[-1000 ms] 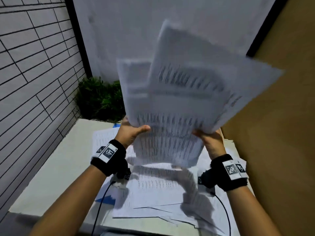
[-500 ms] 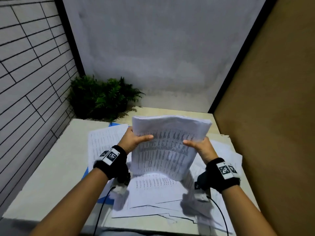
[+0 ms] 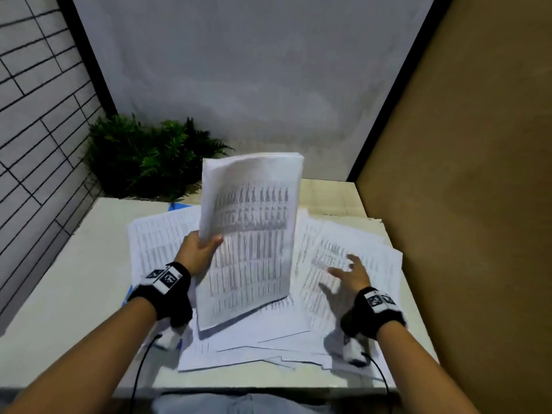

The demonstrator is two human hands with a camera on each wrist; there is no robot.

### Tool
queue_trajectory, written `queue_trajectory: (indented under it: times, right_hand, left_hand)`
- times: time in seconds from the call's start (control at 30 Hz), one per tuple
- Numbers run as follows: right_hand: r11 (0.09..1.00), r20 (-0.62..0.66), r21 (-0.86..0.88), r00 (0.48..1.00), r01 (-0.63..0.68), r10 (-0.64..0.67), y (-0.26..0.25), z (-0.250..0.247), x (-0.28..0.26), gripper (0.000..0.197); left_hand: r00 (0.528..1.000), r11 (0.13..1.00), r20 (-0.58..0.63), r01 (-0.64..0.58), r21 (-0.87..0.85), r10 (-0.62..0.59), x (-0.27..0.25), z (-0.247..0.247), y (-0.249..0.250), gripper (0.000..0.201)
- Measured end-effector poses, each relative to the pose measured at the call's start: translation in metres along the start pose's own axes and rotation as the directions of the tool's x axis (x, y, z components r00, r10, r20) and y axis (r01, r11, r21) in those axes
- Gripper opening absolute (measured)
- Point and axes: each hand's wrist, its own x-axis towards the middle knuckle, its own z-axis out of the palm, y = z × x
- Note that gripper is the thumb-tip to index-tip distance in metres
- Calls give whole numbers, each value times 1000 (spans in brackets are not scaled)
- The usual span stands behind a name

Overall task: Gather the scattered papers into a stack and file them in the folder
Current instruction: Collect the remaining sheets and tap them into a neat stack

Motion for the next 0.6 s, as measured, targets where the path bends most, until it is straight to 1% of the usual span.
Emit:
queue_trajectory:
  times: [0.03,0.07,0.1,0.13,0.17,0.2,0.27,0.3,0.37,0.43,0.53,0.6]
  right_hand:
    - [988,-115,-78,985,-135,126,17,-17,11,79]
    - [951,-220,-138,945,-277,243,37,-33,21,84]
    - [908,-292,-155,896,-389,334,55,-47,27,91]
    - [871,-313,-162,861,-464,401,73,-56,34,96]
    - [854,-308,-155,845,-497,436,85,-63,34,100]
    - [850,-305,-145,840,-506,448,89,-66,32,101]
    - [871,-259,-121,862,-476,435,93,-63,32,97]
    - [896,-208,-95,889,-434,409,90,-58,33,93]
    - [938,-130,-53,934,-342,333,85,-45,35,78]
    - [966,-105,-45,963,-254,248,75,-36,34,59]
    - [979,-88,-123,984,-163,153,57,-36,31,43]
    - [970,-130,-229,990,-82,53,43,-43,29,35]
  left_hand:
    - [999,1000,-35,4,22,-3,3,-6,-1,26]
    - [999,999,-47,-2,37,3,5,-12,-3,30]
    - [999,999,-48,1,43,1,6,-16,-4,32]
    - [999,999,-41,4,48,-2,7,-20,-7,32]
    - [1000,998,-30,6,58,-4,7,-23,-9,32]
    - [1000,997,-20,13,75,-12,7,-24,-12,32]
    - [1000,996,-6,13,90,-12,6,-23,-15,32]
    - [1000,997,4,20,74,-20,5,-22,-18,32]
    - [999,997,11,45,61,-46,4,-19,-22,30]
    - [998,995,11,60,78,-61,3,-17,-24,30]
    - [998,994,10,56,93,-57,3,-16,-26,34]
    - [998,994,4,60,88,-61,4,-16,-29,34]
